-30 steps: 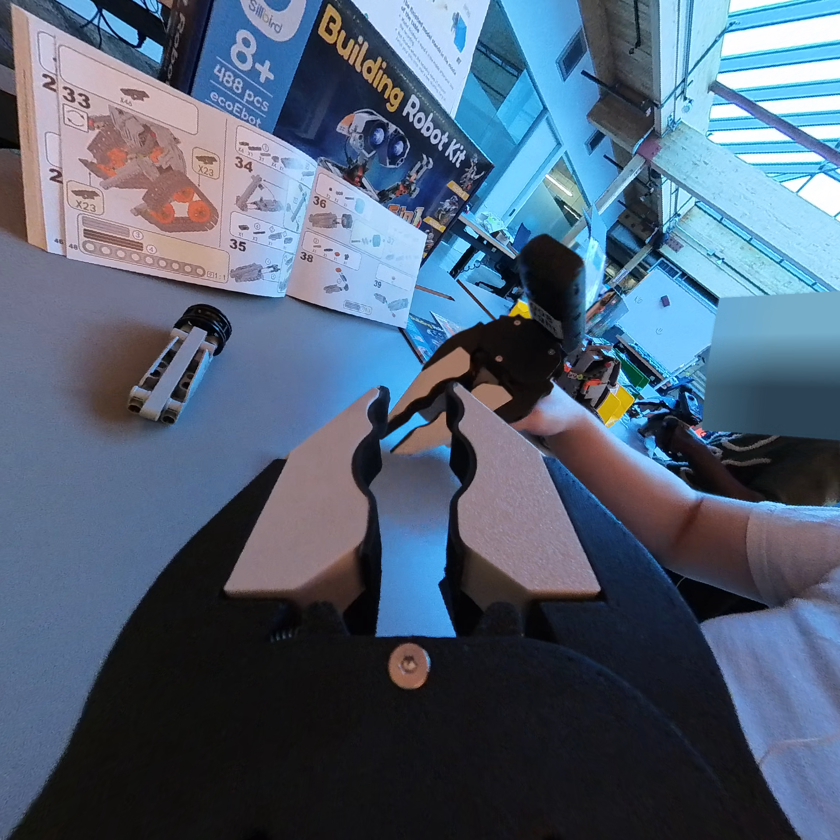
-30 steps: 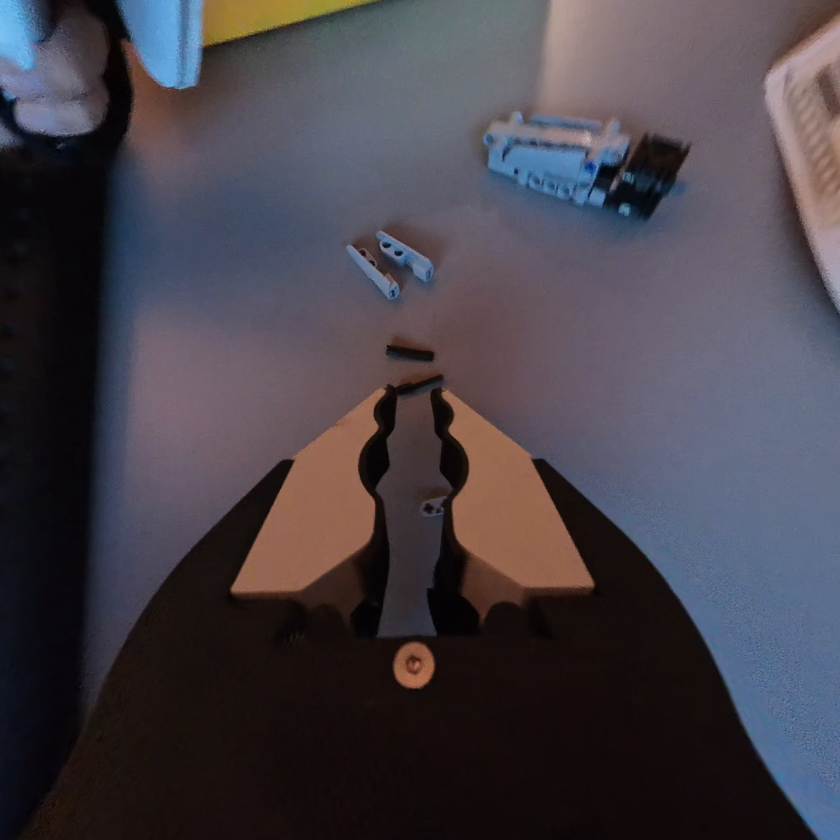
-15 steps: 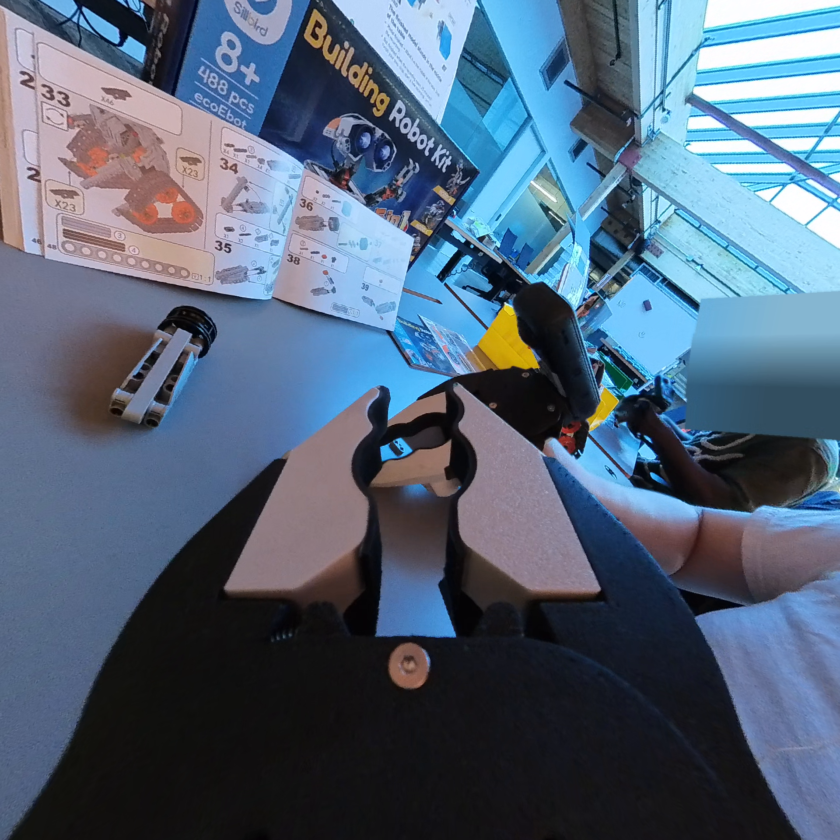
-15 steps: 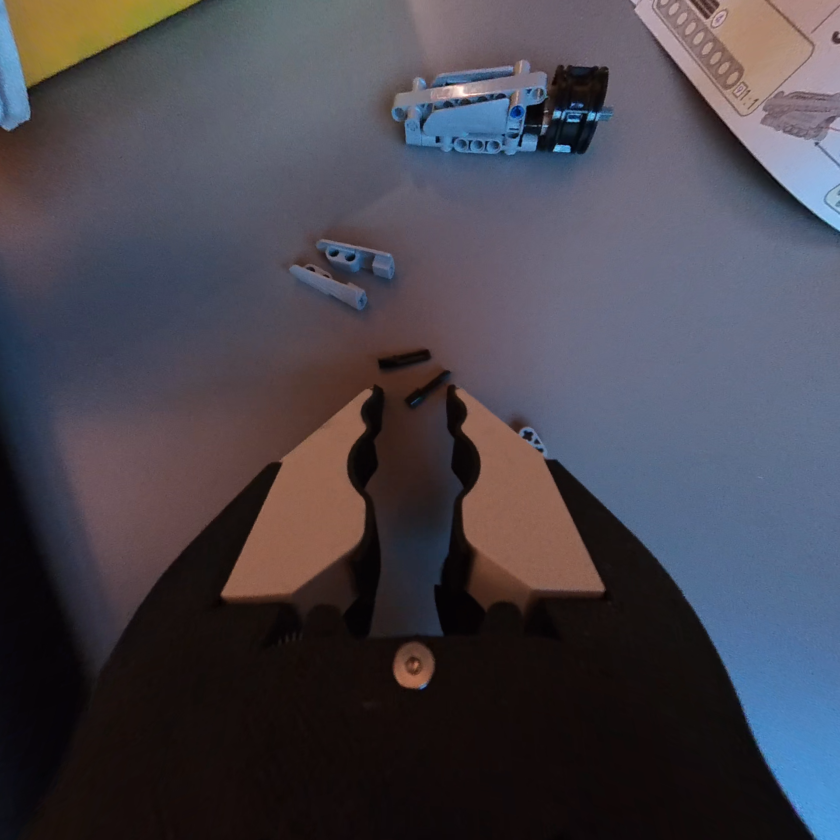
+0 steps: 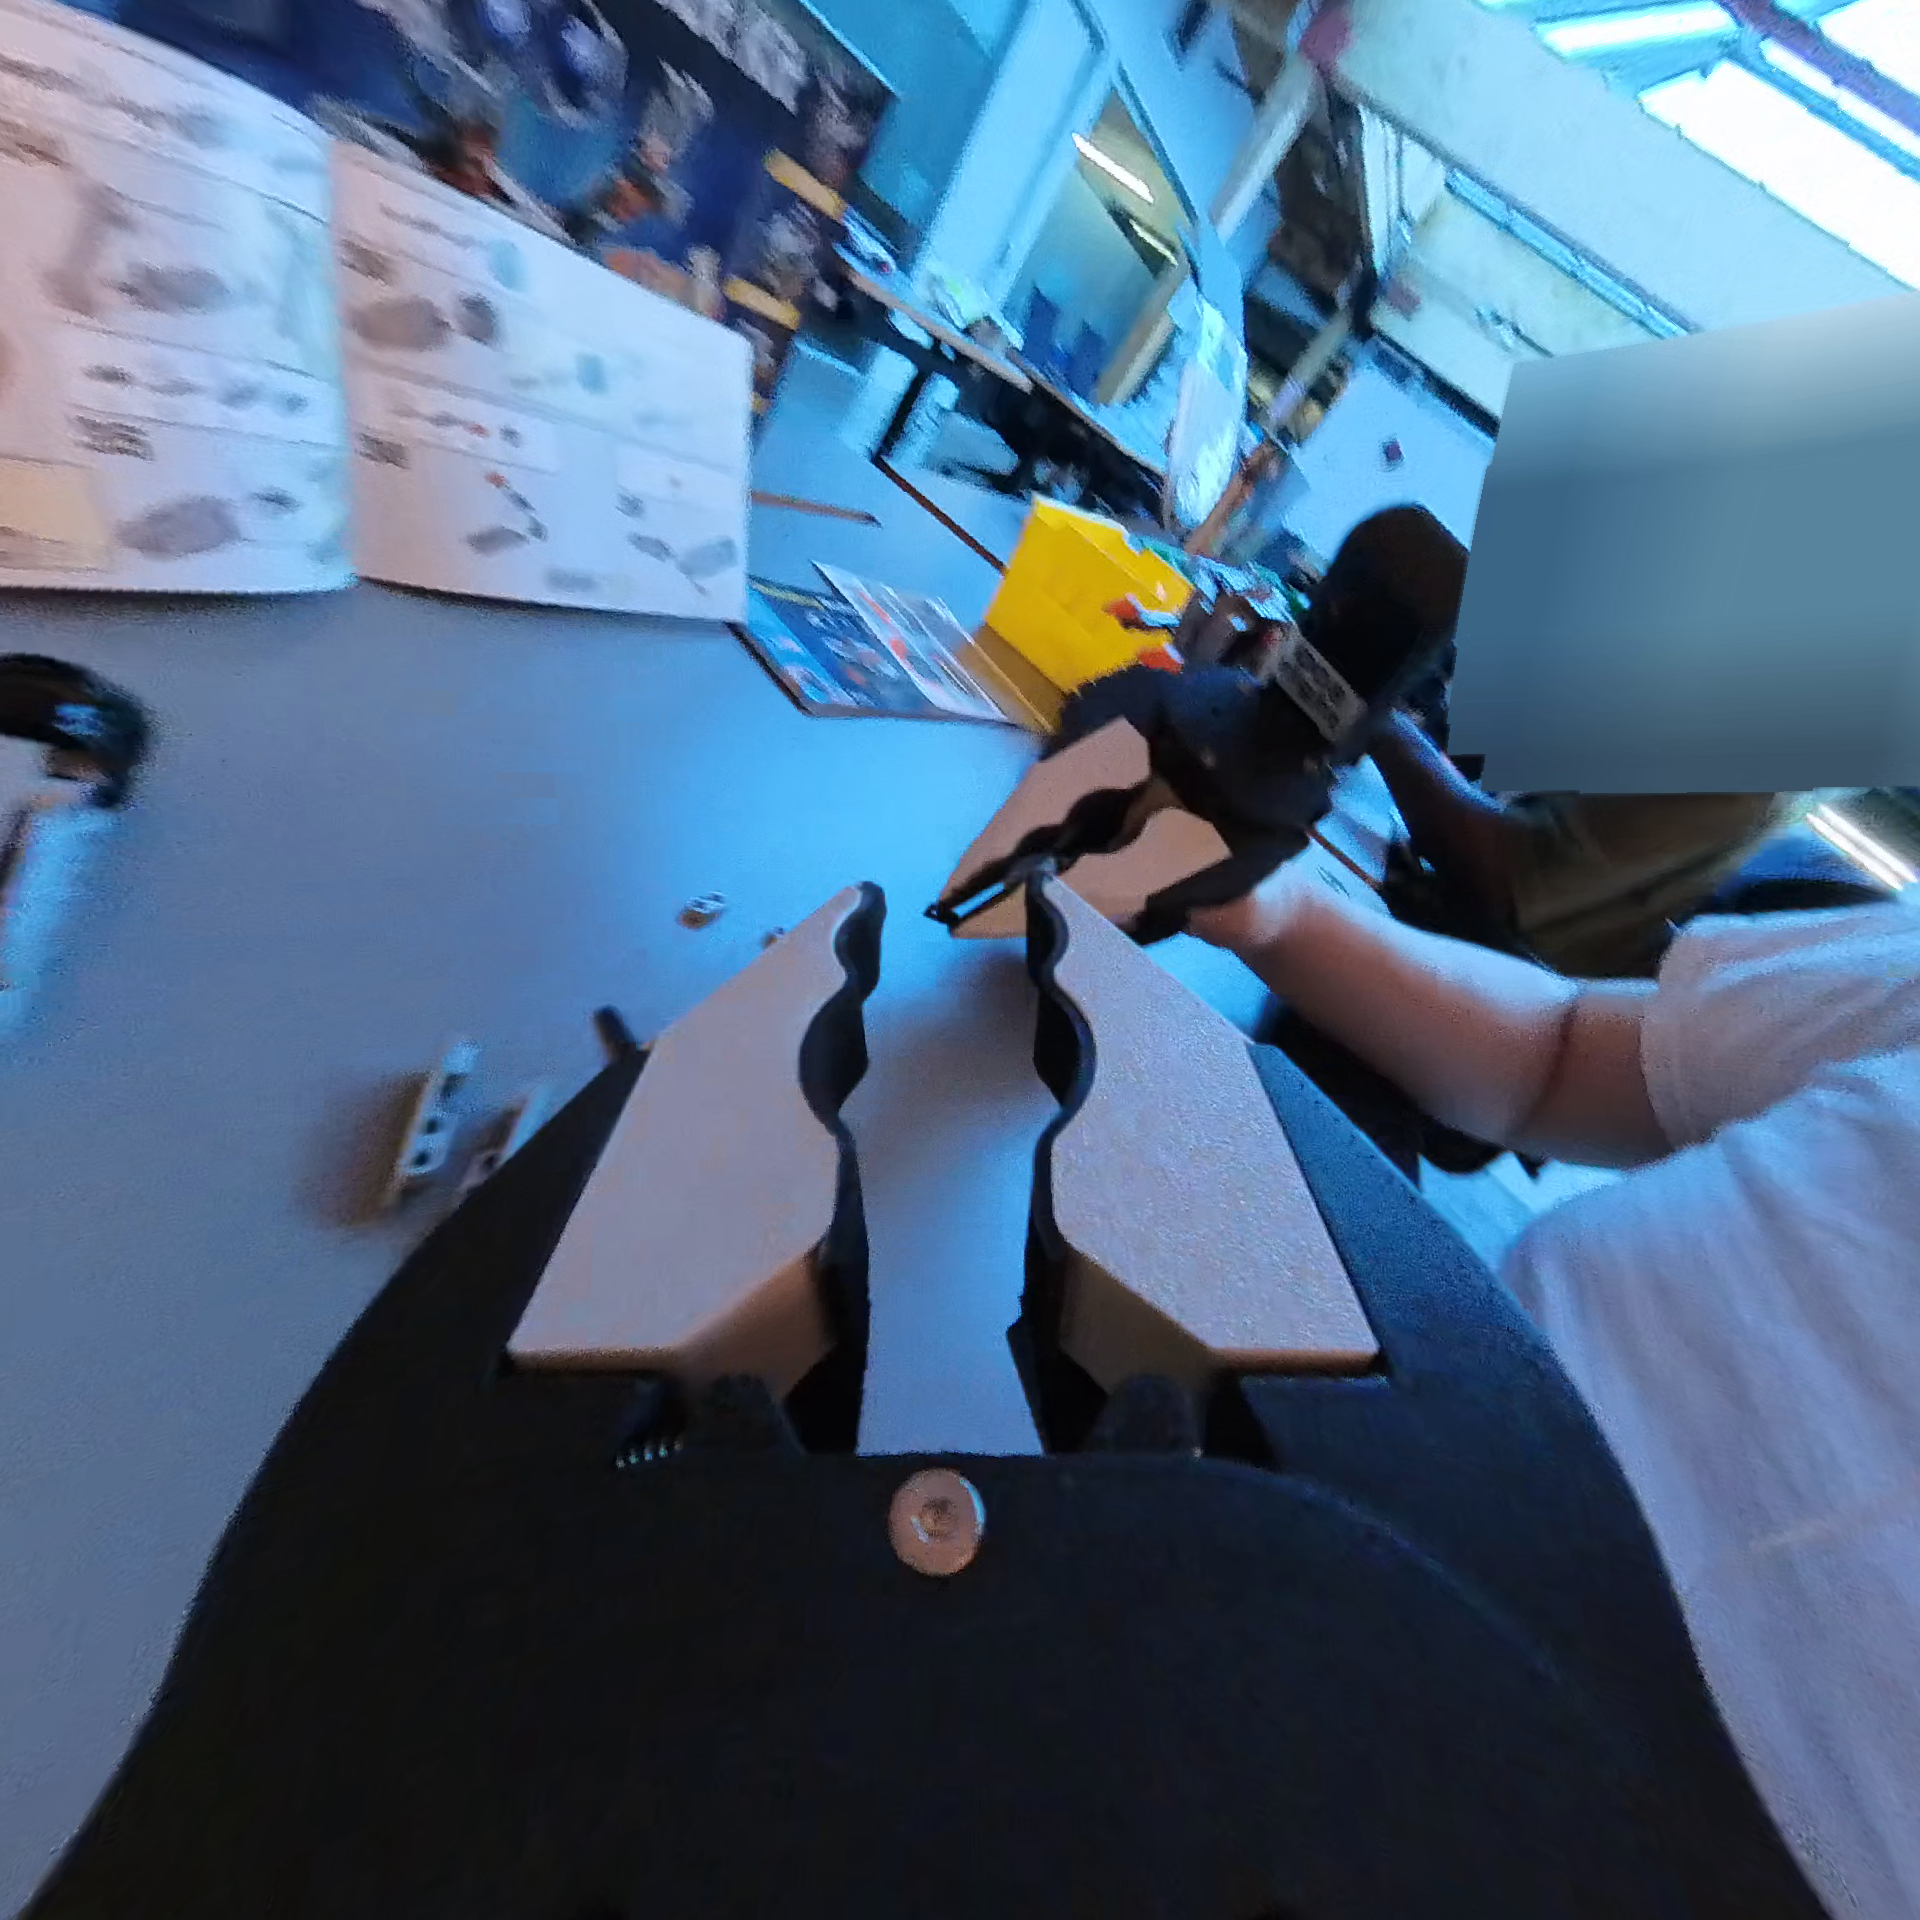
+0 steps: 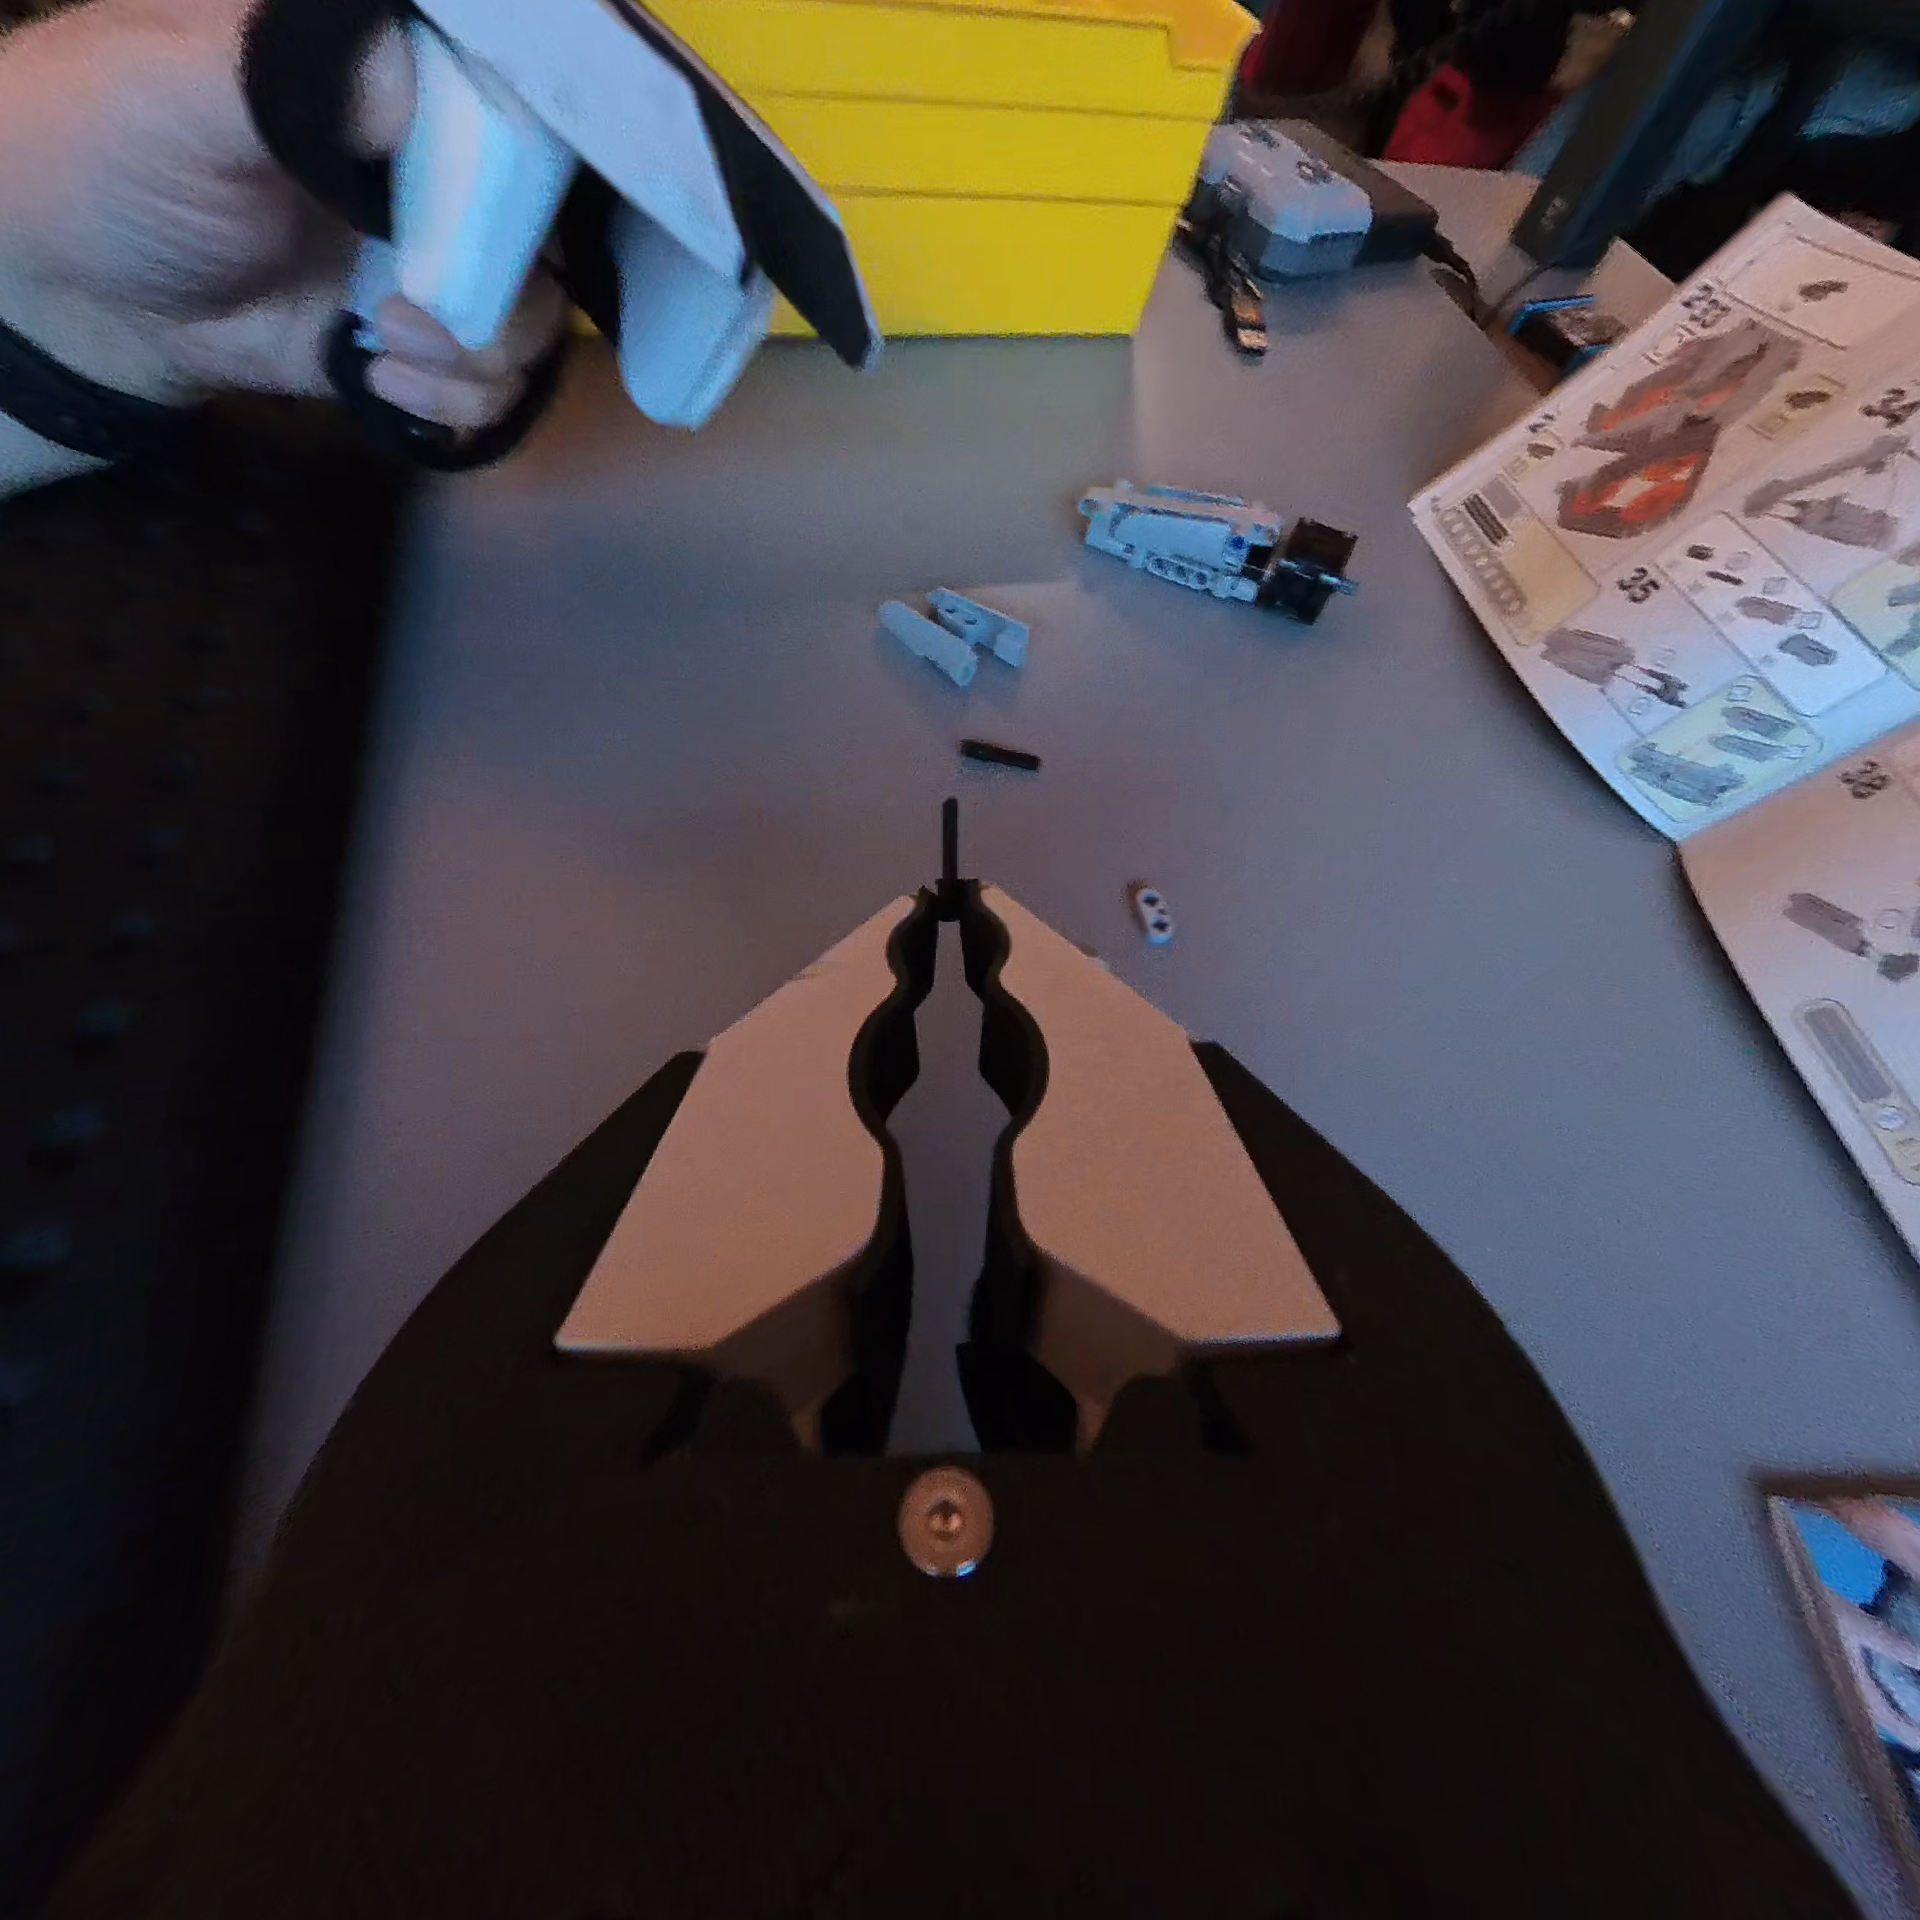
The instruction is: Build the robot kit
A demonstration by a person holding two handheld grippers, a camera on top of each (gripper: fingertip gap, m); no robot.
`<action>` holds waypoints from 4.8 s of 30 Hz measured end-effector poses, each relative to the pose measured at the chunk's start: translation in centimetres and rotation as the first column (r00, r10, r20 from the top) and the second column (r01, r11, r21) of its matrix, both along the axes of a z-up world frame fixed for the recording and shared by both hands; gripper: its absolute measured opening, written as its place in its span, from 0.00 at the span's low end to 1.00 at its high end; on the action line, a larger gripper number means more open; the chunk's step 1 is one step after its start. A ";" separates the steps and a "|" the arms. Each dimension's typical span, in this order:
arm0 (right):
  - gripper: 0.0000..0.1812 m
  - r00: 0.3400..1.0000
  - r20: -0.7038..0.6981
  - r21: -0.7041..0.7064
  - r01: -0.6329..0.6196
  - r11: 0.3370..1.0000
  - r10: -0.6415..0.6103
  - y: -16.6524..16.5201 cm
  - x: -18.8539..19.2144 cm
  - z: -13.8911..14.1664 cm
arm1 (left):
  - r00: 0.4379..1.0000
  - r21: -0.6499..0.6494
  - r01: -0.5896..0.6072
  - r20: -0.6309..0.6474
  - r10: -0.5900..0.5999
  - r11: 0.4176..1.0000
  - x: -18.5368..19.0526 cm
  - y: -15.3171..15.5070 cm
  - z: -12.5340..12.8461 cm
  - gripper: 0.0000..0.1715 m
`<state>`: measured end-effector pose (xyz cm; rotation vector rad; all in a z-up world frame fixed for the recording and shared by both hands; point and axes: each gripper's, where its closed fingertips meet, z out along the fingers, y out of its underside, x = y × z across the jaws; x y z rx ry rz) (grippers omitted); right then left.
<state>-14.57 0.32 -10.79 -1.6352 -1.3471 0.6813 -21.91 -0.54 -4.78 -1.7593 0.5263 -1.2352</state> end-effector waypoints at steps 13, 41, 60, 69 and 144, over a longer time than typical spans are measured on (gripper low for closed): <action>0.01 0.999 0.033 0.108 -0.011 0.994 0.007 3.4 5.0 -1.5 | 0.969 0.139 0.166 -0.208 -0.135 0.976 4.7 -1.6 -2.1 0.14; 0.01 0.983 -0.047 0.129 -0.173 0.976 0.180 -0.5 2.7 -0.1 | 0.805 0.223 0.454 -0.518 -0.290 0.863 9.1 -0.7 -5.6 0.05; 0.01 0.971 -0.034 0.128 -0.230 0.965 0.236 -1.5 2.3 -0.5 | 0.804 0.228 0.465 -0.513 -0.301 0.855 10.1 -1.0 -5.8 0.00; 0.13 0.968 -0.161 0.111 -0.176 0.978 0.192 -0.7 2.8 1.8 | 0.879 0.176 0.392 -0.362 -0.311 0.903 9.5 -0.2 -3.8 0.00; 0.01 0.866 -0.482 -0.086 -0.195 0.977 0.130 3.2 6.1 22.7 | 0.863 0.311 0.488 -0.032 -0.504 0.816 13.5 3.5 16.6 0.00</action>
